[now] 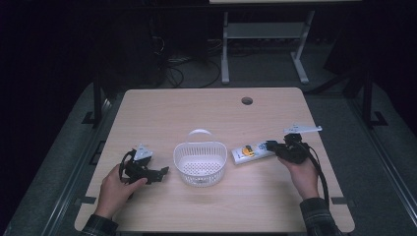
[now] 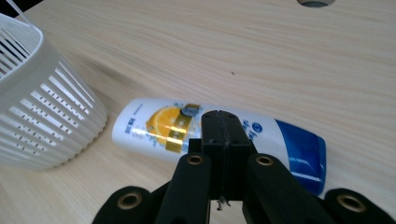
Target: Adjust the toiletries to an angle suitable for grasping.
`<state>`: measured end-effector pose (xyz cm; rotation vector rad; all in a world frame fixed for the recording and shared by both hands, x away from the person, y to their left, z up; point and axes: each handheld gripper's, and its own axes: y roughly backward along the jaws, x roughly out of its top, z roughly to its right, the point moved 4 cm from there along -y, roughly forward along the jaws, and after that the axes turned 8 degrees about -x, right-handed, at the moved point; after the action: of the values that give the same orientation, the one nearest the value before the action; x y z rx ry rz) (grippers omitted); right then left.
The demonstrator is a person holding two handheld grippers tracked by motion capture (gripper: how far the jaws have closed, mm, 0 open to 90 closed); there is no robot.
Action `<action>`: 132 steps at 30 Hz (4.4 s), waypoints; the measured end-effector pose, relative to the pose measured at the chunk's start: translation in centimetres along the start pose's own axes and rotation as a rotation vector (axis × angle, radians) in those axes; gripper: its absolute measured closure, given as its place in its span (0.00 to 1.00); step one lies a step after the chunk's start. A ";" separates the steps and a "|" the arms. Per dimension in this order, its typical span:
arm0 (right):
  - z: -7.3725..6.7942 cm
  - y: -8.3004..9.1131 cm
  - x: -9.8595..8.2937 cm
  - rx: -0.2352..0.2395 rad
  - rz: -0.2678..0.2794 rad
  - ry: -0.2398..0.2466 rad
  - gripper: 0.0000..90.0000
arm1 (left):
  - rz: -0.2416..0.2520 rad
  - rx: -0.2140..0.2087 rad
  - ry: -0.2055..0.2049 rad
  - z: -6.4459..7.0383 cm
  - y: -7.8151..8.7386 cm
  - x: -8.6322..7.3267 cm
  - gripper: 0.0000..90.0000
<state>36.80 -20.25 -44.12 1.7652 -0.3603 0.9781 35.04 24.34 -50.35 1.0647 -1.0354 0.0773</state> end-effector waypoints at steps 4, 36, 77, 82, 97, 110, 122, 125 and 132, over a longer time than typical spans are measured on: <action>-0.4 -0.5 0.9 0.017 0.013 -0.005 1.00 | -0.002 0.000 -0.001 0.0 0.0 0.0 0.14; -5.1 -6.4 4.7 0.067 -0.069 0.025 1.00 | -0.003 -0.003 -0.002 0.0 0.0 0.0 0.14; -6.6 -9.6 1.6 0.065 -0.207 0.083 1.00 | -0.001 -0.005 -0.003 0.1 0.0 0.0 0.14; -6.5 -9.0 1.0 0.074 -0.207 0.089 1.00 | -0.001 -0.005 -0.003 0.1 0.0 0.0 0.15; -6.3 -7.0 -0.2 0.085 -0.191 0.099 1.00 | -0.001 -0.005 -0.004 0.0 0.0 0.0 0.14; -6.2 -5.1 -1.7 0.078 -0.185 0.103 1.00 | -0.001 -0.005 -0.004 0.0 0.0 0.0 0.14; -5.7 -3.5 -2.9 0.072 -0.191 0.106 1.00 | -0.001 -0.005 -0.005 0.0 0.0 0.0 0.15; -5.5 -3.1 -3.3 0.066 -0.188 0.108 1.00 | -0.001 -0.005 -0.005 0.0 0.0 0.0 0.14; -4.7 -1.9 -4.0 0.053 -0.179 0.101 1.00 | -0.001 -0.005 -0.005 0.0 0.0 0.0 0.14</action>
<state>33.43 -16.08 -47.69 1.7547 -0.1111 0.9514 35.01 24.32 -50.35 1.0614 -1.0386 0.0709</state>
